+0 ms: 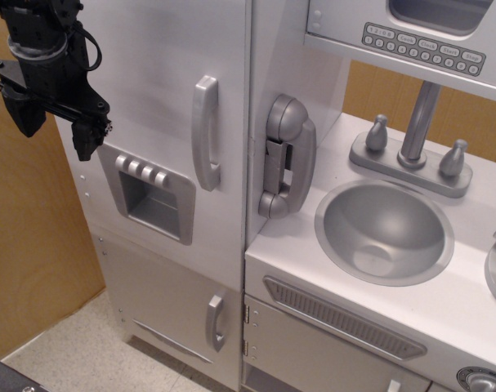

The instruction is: Open fridge

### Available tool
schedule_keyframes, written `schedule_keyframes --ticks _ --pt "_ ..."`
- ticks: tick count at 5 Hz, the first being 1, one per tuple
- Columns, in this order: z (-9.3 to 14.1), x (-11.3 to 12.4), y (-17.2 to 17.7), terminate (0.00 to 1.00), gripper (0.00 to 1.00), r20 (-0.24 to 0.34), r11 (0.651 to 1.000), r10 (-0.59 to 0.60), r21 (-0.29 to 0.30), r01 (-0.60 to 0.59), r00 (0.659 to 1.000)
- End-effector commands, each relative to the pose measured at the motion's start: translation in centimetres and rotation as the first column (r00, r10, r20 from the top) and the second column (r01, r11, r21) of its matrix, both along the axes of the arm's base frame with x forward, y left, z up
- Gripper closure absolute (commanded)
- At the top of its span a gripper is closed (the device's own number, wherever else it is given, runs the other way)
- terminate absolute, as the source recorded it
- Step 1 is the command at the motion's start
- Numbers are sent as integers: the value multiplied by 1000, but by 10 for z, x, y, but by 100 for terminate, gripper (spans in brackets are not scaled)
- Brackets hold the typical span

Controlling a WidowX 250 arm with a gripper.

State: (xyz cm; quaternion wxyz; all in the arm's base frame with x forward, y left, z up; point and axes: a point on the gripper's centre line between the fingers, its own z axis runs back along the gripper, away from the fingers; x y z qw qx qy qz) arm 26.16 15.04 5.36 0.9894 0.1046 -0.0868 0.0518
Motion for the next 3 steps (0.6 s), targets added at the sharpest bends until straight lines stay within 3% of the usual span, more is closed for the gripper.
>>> schedule_keyframes --ticks 1,3 --pt "0 0 0 0 0 0 1000 0 0 0 1000" --pt "8 25 -34 0 0 40 996 -31 -81 34 999"
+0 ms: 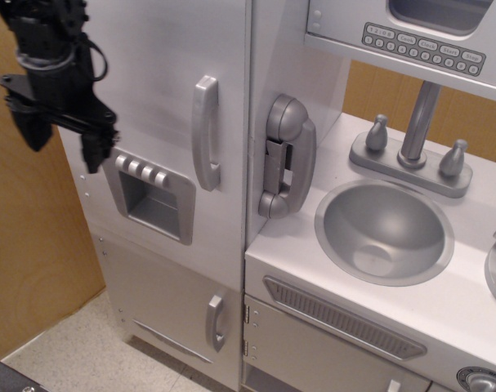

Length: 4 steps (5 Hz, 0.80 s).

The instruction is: Open fridge

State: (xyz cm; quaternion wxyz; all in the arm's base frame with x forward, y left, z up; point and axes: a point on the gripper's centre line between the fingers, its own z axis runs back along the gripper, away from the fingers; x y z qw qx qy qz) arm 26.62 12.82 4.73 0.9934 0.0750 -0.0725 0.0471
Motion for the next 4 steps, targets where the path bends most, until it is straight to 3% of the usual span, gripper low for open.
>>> schedule_keyframes --ticks 1,2,3,4 --pt "22 30 -35 0 0 74 996 -48 -66 53 996" --pt "35 39 -54 0 0 119 994 -60 -89 71 991" --pt "38 44 -66 0 0 173 992 -86 -73 100 981" --pt "30 51 -77 0 0 212 994 -86 -55 99 974"
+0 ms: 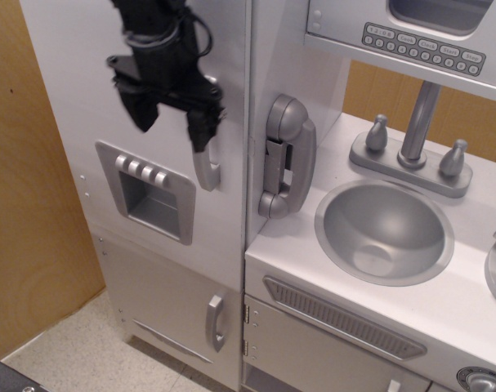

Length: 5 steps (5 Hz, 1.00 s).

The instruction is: Open fridge

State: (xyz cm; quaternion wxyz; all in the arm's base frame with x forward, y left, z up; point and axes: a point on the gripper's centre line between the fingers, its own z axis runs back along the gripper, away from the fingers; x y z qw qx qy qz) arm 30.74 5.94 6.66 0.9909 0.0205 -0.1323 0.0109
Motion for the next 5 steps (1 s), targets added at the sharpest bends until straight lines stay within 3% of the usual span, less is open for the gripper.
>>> schedule_keyframes --ticks 1,2,3,5 --pt "9 19 -7 0 0 146 997 20 67 -30 989" --pt "13 33 -3 0 0 180 994 41 88 -58 983" --pt "18 38 4 0 100 170 995 62 61 -74 984" --pt "21 19 24 0 100 168 996 57 52 -66 984"
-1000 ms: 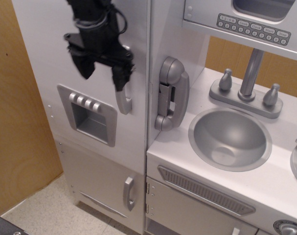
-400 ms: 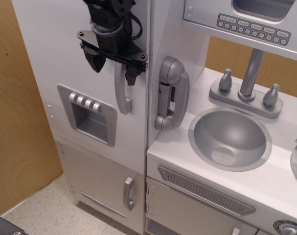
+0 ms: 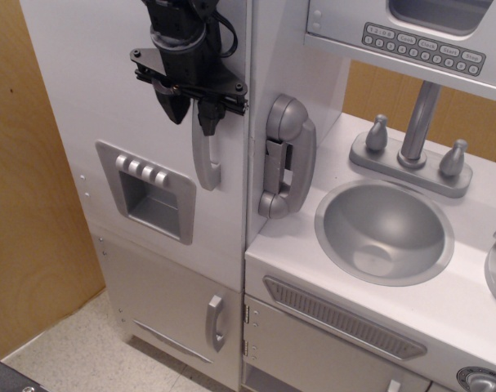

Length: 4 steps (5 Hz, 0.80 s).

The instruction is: Open fridge

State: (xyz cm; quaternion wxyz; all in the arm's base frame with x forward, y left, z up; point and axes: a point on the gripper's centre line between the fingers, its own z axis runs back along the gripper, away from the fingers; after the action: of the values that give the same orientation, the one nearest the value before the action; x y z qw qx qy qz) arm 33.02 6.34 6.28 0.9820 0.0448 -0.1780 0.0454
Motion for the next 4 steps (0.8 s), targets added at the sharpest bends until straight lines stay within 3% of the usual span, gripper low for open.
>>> schedule_keyframes --ticks 1,2,3,4 --pt "23 -35 33 0 100 67 997 -59 48 56 996" --pt "26 -62 48 0 100 84 994 -72 89 64 994" --pt "24 -79 59 0 0 21 990 -69 127 66 997" --pt "15 -96 53 0 0 -75 984 -134 111 141 988"
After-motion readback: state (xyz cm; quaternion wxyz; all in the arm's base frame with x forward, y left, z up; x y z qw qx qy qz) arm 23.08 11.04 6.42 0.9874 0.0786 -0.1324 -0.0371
